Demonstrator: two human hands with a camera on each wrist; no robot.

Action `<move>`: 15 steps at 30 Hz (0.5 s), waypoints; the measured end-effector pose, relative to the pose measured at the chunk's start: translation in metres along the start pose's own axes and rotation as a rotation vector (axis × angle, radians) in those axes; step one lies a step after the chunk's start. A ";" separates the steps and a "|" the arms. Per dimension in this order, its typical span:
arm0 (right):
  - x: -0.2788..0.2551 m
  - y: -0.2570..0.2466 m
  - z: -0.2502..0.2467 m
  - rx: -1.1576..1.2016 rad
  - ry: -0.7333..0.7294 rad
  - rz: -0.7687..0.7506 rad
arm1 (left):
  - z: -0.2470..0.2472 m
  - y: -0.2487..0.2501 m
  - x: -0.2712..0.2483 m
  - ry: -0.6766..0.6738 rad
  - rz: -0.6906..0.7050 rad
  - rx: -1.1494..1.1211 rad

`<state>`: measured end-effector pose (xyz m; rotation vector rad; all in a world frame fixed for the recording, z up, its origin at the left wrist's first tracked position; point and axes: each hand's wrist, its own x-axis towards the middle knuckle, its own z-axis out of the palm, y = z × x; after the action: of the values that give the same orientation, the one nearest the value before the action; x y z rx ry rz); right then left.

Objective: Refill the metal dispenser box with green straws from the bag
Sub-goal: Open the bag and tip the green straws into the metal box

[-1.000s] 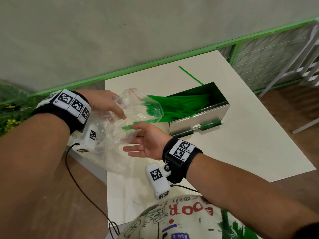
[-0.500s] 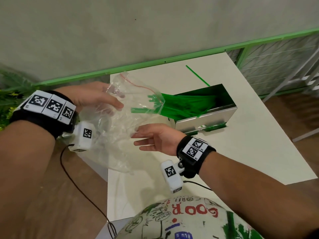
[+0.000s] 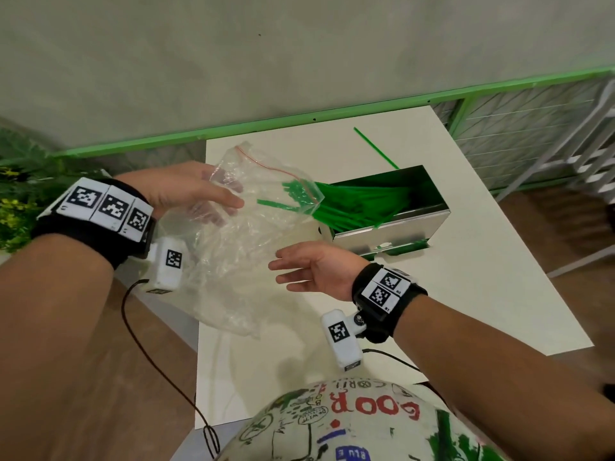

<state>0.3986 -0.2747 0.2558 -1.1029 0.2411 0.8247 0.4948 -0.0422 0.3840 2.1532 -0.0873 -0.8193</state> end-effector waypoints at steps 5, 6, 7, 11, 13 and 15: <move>0.001 0.007 -0.010 -0.044 0.048 0.017 | -0.007 -0.016 -0.013 0.020 -0.044 -0.031; 0.001 0.008 -0.012 -0.061 0.058 0.020 | -0.008 -0.021 -0.013 0.017 -0.056 -0.030; 0.001 0.009 -0.014 -0.080 0.066 0.022 | -0.009 -0.024 -0.015 0.020 -0.071 -0.037; -0.001 0.009 -0.020 -0.153 0.097 0.028 | -0.015 -0.040 -0.021 -0.012 -0.095 -0.166; -0.002 0.007 -0.023 -0.176 0.109 0.032 | -0.019 -0.051 -0.023 -0.040 -0.082 -0.254; -0.002 0.006 -0.026 -0.197 0.125 0.032 | -0.022 -0.060 -0.026 -0.057 -0.076 -0.302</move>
<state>0.3983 -0.2970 0.2406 -1.3404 0.2871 0.8217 0.4751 0.0213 0.3647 1.8581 0.0850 -0.8780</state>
